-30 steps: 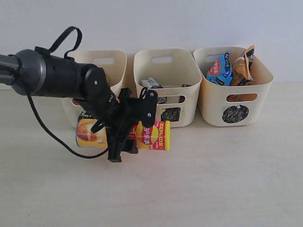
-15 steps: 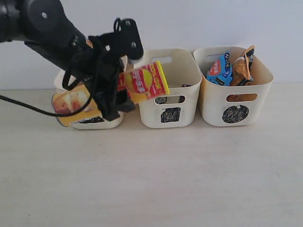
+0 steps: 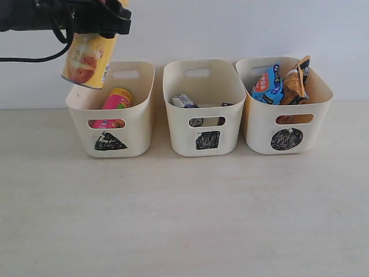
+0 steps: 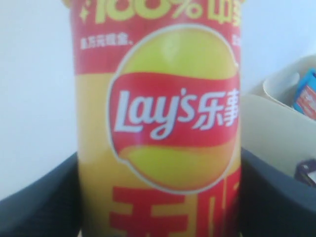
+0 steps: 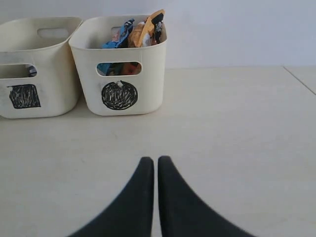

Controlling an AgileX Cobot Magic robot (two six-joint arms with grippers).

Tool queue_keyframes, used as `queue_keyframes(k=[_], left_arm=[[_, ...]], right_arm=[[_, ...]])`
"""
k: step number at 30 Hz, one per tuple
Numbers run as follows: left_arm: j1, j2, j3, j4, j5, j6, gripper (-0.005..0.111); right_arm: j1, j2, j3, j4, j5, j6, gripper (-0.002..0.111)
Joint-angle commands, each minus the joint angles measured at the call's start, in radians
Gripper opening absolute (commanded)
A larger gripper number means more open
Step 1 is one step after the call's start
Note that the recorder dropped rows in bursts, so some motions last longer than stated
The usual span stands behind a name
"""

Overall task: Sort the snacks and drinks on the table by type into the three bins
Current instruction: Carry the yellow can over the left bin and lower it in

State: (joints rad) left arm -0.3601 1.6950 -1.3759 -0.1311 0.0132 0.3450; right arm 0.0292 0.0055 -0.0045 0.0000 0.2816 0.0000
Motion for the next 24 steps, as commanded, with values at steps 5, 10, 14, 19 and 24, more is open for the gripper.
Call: queue_keyframes(k=[5,10,14,19,24], left_arm=[[0.053,0.154,-0.058,-0.011,-0.146,-0.146,0.004],[0.07,0.247,-0.133,-0.011,-0.155,-0.159,0.004],[0.07,0.299,-0.175,-0.011,-0.145,-0.215,0.004],[0.07,0.348,-0.211,-0.019,-0.119,-0.218,0.004],[0.07,0.376,-0.216,-0.019,-0.109,-0.218,0.006]], right_arm=[[0.002,-0.005,0.005,0.0,-0.017,0.0,0.0],[0.002,-0.005,0.005,0.0,-0.03,0.0,0.0],[0.002,-0.005,0.005,0.0,-0.03,0.0,0.0],[0.002,-0.005,0.005,0.0,-0.03,0.0,0.0],[0.002,-0.005,0.005,0.0,-0.03,0.0,0.0]])
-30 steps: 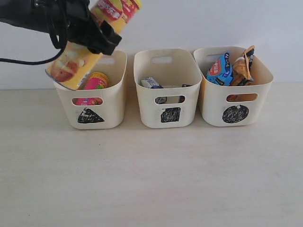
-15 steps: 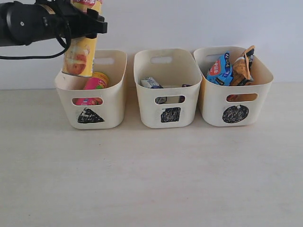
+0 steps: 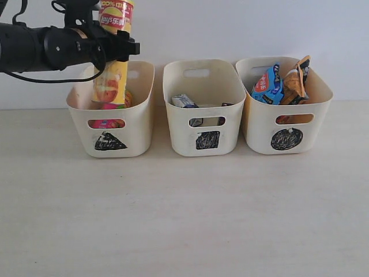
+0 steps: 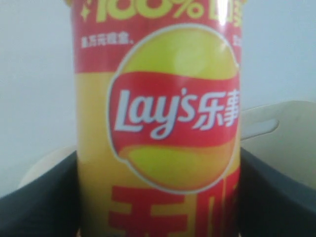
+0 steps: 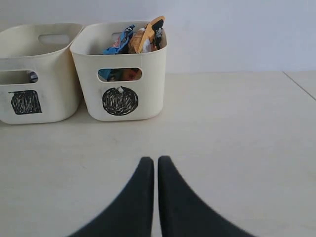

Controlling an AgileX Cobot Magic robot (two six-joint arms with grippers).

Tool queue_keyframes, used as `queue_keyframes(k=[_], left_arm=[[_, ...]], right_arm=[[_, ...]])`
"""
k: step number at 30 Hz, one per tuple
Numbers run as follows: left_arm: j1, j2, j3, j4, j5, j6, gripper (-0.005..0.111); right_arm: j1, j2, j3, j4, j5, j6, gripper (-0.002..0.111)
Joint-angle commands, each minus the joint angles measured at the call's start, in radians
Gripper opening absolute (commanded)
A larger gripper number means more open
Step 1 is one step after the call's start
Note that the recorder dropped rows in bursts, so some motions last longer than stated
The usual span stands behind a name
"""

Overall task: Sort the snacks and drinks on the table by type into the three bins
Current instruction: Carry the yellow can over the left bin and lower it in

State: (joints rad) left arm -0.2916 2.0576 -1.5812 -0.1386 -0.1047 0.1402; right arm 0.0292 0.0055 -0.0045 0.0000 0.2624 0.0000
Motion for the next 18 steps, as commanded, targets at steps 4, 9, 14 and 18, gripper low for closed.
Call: queue_keyframes(k=[4,9,14,18], left_arm=[[0.001,0.025,-0.011,-0.011,0.026,-0.013,0.027],[0.001,0.026,-0.013,-0.017,0.038,-0.013,0.061],[0.001,0.026,-0.013,-0.049,0.038,-0.013,0.082],[0.001,0.026,-0.013,-0.049,0.038,-0.013,0.086]], right_arm=[[0.002,-0.005,0.005,0.0,-0.011,0.0,0.0],[0.002,-0.005,0.005,0.0,-0.011,0.0,0.0],[0.002,-0.005,0.005,0.0,-0.011,0.0,0.0],[0.002,-0.005,0.005,0.0,-0.011,0.0,0.0]])
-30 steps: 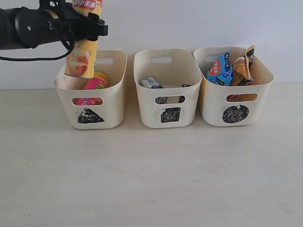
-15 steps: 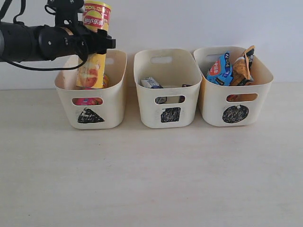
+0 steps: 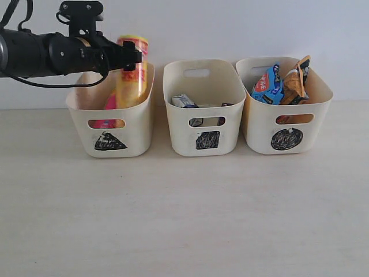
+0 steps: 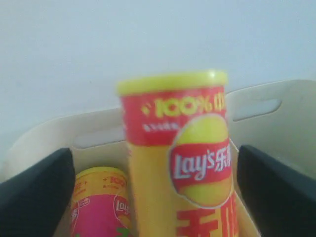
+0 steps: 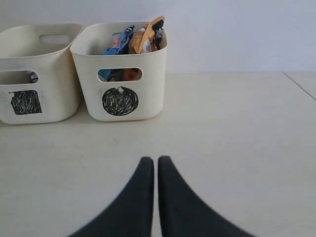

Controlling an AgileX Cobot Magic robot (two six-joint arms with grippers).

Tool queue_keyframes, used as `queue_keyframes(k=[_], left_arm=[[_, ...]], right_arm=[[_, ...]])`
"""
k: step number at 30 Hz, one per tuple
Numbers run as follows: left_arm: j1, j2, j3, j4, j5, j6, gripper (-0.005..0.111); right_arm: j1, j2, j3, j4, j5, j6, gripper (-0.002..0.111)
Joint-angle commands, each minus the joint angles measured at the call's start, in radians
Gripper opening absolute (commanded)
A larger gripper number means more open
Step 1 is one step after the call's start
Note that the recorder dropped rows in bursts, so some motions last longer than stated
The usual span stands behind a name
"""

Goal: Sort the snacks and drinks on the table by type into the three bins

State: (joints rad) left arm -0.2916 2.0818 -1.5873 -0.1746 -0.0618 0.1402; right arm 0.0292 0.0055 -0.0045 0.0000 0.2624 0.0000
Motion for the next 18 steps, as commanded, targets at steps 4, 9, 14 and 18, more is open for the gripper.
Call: queue_keyframes(k=[4,9,14,18], left_arm=[[0.001,0.0,-0.007,-0.013,-0.005,-0.013,0.086],[0.001,-0.032,-0.007,-0.013,0.019,0.005,0.082],[0.001,-0.096,-0.007,-0.011,0.132,0.135,0.048],[0.003,-0.138,-0.007,-0.008,0.248,0.173,0.013]], right_arm=[[0.002,-0.005,0.005,0.0,-0.011,0.0,0.0],[0.002,-0.005,0.005,0.0,-0.011,0.0,0.0],[0.002,-0.005,0.005,0.0,-0.011,0.0,0.0],[0.002,-0.005,0.005,0.0,-0.011,0.0,0.0]])
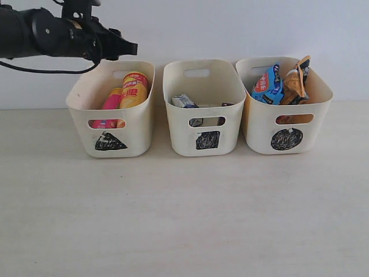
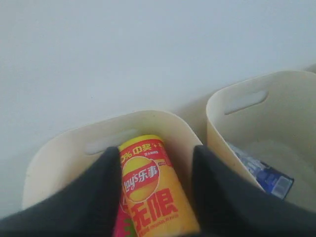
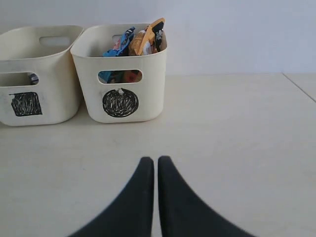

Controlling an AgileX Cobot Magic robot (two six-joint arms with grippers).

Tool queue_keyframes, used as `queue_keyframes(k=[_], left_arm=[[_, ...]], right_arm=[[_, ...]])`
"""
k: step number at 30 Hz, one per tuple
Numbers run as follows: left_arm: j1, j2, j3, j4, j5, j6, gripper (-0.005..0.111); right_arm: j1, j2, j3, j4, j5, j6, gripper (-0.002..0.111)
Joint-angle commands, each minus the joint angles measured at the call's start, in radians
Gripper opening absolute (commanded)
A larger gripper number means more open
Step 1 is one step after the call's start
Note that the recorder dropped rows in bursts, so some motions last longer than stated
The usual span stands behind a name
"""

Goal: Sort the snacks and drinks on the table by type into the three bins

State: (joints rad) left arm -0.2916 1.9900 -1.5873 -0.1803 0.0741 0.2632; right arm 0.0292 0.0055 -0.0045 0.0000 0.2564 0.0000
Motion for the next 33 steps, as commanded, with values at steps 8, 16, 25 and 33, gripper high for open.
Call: queue_keyframes(k=[8,16,25,33], left_arm=[[0.02,-0.125,-0.007,0.033,0.374,0.052,0.004],[0.037,-0.251,0.043,0.227,0.628,-0.038,0.004],[0.037,-0.439,0.206,0.405,0.748,-0.193,0.004],[0.037,-0.665,0.404,0.358,0.741,-0.207,0.004]], right_arm=[[0.002,-0.005,0.005,0.0,-0.005,0.0,0.0],[0.002,-0.005,0.005,0.0,-0.005,0.0,0.0],[0.002,-0.005,0.005,0.0,-0.005,0.0,0.0],[0.002,-0.005,0.005,0.0,-0.02,0.0,0.0]])
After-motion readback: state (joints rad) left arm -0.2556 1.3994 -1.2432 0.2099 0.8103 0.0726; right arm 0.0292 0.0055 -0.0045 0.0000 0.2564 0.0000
